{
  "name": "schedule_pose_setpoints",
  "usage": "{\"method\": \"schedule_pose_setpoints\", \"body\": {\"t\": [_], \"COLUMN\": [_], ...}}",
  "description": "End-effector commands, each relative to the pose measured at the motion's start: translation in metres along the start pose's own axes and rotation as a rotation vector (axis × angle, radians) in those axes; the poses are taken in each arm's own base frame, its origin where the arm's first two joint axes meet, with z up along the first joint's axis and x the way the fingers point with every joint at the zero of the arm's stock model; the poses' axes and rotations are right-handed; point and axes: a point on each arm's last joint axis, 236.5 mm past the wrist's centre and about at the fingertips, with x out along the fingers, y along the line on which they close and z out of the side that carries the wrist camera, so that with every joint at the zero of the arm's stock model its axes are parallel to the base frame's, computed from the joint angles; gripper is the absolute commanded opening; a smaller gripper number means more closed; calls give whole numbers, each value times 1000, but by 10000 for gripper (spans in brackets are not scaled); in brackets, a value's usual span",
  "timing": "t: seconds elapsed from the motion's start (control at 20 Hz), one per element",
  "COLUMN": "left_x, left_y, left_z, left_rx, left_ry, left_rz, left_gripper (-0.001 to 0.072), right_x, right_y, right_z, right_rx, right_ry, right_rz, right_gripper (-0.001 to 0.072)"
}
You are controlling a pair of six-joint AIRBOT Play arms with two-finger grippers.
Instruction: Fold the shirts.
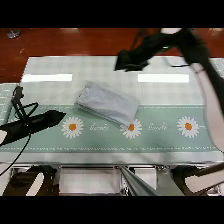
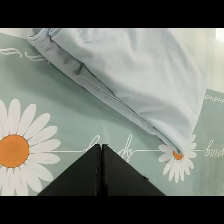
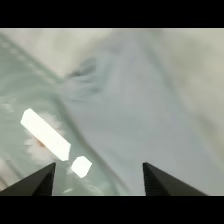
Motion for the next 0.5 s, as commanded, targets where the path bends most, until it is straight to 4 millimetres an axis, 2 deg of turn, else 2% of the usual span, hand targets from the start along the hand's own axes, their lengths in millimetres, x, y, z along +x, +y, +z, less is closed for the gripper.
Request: {"method": "schedule_pose_setpoints", "body": {"t": [0.0,0.05,0.1,0.2,0.25,0.3,0.35,0.45], "left_x": [1,1,1,1,2,2,2,2], "left_y": [1,2,2,2,2,2,2,2], "left_z": [0,0,0,0,0,0,0,0], "left_rx": [-3,-2,1,0,-1,0,5,15], "left_ry": [0,0,0,0,0,1,1,0], "left_rz": [3,4,4,4,4,4,5,4], "left_gripper": [23,22,23,23,22,23,23,22], "right_x": [-91,-93,-82,-34,-8,16,32,55], "right_y": [-89,-114,-137,-159,-157,-151,-144,-126], "right_z": [-31,-51,-80,-145,-170,-190,-200,-204], "right_rx": [111,214,346,692,821,871,848,815], "right_ry": [-200,-297,-377,-470,-467,-430,-386,-274], "right_rz": [-299,-340,-353,-259,-177,-101,-58,36], "right_gripper": [628,628,627,627,627,623,621,619]}}
